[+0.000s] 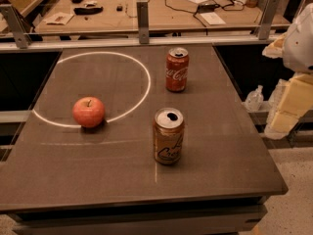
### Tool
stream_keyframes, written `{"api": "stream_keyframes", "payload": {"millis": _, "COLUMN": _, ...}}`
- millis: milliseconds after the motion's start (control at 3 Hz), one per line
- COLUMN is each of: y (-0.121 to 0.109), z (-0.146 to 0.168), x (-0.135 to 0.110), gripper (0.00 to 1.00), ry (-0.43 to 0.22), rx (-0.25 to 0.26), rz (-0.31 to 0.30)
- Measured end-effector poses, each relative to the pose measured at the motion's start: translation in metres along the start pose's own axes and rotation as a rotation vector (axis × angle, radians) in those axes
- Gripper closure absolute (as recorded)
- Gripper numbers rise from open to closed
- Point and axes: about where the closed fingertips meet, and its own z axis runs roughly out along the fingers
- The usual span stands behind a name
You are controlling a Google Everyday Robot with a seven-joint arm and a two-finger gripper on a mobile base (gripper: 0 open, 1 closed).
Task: Pick apple
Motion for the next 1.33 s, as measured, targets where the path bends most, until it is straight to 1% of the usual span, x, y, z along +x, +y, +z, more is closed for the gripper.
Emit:
{"api": "stream_keyframes", "payload": {"millis": 333, "y": 0.0, "z": 0.0, "x": 0.0, "gripper": 0.0, "ry": 0.0, "rx": 0.0, "rz": 0.0}}
{"api": "stream_keyframes", "payload": {"millis": 667, "y": -0.002, "z": -0.001, "x": -0.004, "gripper": 0.0, "ry": -0.017, "rx": -0.003, "rz": 0.009}}
{"api": "stream_keyframes", "payload": {"millis": 1000, "y": -0.007, "z": 0.006, "x": -0.015, "gripper": 0.0, "ry": -0.027, "rx": -0.029, "rz": 0.051}}
{"api": "stream_keyframes", "payload": {"millis": 1333, "y": -0.01, "z": 0.017, "x": -0.031, "gripper": 0.0, "ry": -0.029, "rx": -0.055, "rz": 0.108}}
